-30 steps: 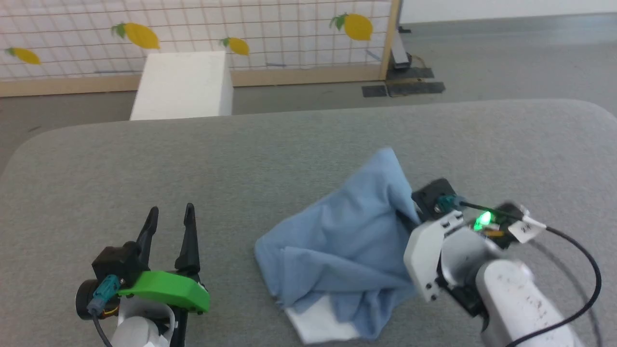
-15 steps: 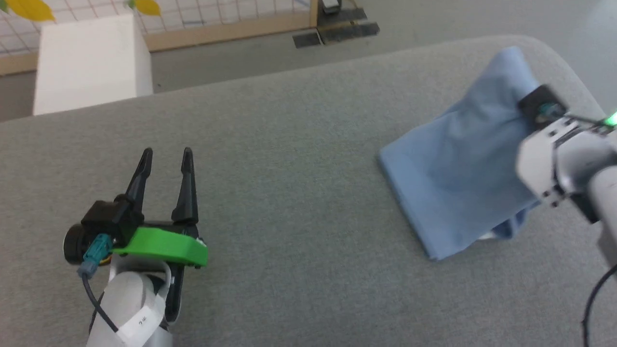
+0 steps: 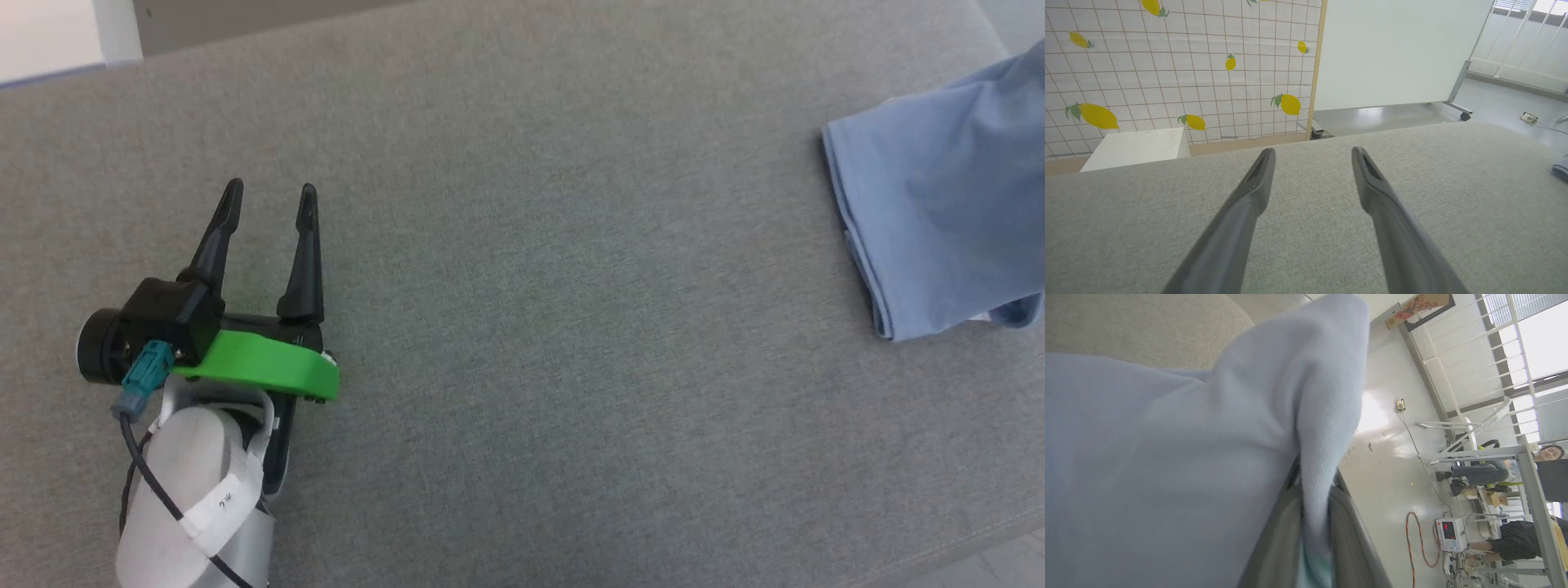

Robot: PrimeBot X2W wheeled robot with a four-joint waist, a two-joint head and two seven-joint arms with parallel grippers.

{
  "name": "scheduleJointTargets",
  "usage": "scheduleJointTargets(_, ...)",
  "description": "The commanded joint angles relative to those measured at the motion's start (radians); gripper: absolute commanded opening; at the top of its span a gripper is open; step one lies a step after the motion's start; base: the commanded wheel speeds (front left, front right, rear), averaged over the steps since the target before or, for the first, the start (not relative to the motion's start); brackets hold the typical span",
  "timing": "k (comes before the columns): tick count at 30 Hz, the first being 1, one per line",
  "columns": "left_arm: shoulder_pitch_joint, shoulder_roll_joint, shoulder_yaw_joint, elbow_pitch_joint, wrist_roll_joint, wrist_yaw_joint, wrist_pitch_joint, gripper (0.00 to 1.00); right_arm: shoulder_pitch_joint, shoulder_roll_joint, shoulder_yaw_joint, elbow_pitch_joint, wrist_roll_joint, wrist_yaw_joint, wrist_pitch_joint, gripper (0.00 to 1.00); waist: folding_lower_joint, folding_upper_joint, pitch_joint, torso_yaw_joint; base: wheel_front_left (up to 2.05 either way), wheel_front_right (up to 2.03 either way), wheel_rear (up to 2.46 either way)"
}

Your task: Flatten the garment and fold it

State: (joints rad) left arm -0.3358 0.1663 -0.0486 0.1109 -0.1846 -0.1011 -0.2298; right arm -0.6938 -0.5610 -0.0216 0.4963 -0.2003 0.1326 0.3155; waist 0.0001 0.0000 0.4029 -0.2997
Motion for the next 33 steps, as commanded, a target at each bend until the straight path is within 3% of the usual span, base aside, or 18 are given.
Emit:
scheduleJointTargets(1, -0.019, 0.012, -0.001, -0.007, 0.006, -0.006, 0.004, 1.00, -0.026, 0.019, -0.027, 0.013, -0.023, -0.002, -0.024, 0.00, -0.0001, 0.0000, 0.049, 0.008, 0.00, 0.00, 0.00)
scheduleJointTargets(5, -0.023, 0.016, -0.008, -0.009, 0.003, -0.006, 0.009, 1.00, -0.045, 0.058, -0.113, 0.053, -0.078, -0.002, -0.070, 0.00, -0.0001, 0.0000, 0.056, 0.033, 0.00, 0.00, 0.00)
scheduleJointTargets(6, -0.022, 0.016, -0.009, -0.007, 0.002, -0.006, 0.009, 1.00, -0.049, 0.067, -0.133, 0.060, -0.095, -0.002, -0.083, 0.04, -0.0001, 0.0000, 0.054, 0.039, 0.00, 0.00, 0.00)
scheduleJointTargets(7, -0.021, 0.015, -0.011, -0.005, 0.000, -0.006, 0.009, 1.00, -0.051, 0.075, -0.150, 0.067, -0.107, -0.002, -0.091, 0.21, -0.0001, 0.0000, 0.050, 0.044, 0.00, 0.00, 0.00)
scheduleJointTargets(9, -0.016, 0.012, -0.014, 0.002, -0.002, -0.003, 0.007, 1.00, -0.053, 0.094, -0.186, 0.083, -0.131, -0.002, -0.102, 1.00, -0.0001, 0.0000, 0.038, 0.053, 0.00, 0.00, 0.00)
scheduleJointTargets(17, 0.037, -0.022, -0.020, 0.061, -0.028, 0.004, -0.015, 1.00, -0.008, 0.146, -0.261, 0.097, -0.148, -0.002, -0.216, 1.00, -0.0001, 0.0000, -0.108, 0.091, 0.00, 0.00, 0.00)
scheduleJointTargets(24, 0.113, -0.056, -0.018, 0.113, -0.058, 0.010, -0.028, 1.00, 0.088, 0.181, -0.231, 0.057, -0.028, -0.002, -0.299, 1.00, -0.0001, 0.0000, -0.263, 0.140, 0.00, 0.00, 0.00)
scheduleJointTargets(33, 0.185, -0.073, -0.018, 0.143, -0.086, 0.013, -0.031, 1.00, 0.317, 0.295, -0.211, -0.180, 0.188, -0.002, -0.365, 1.00, -0.0001, 0.0000, -0.364, 0.238, 0.00, 0.00, 0.00)
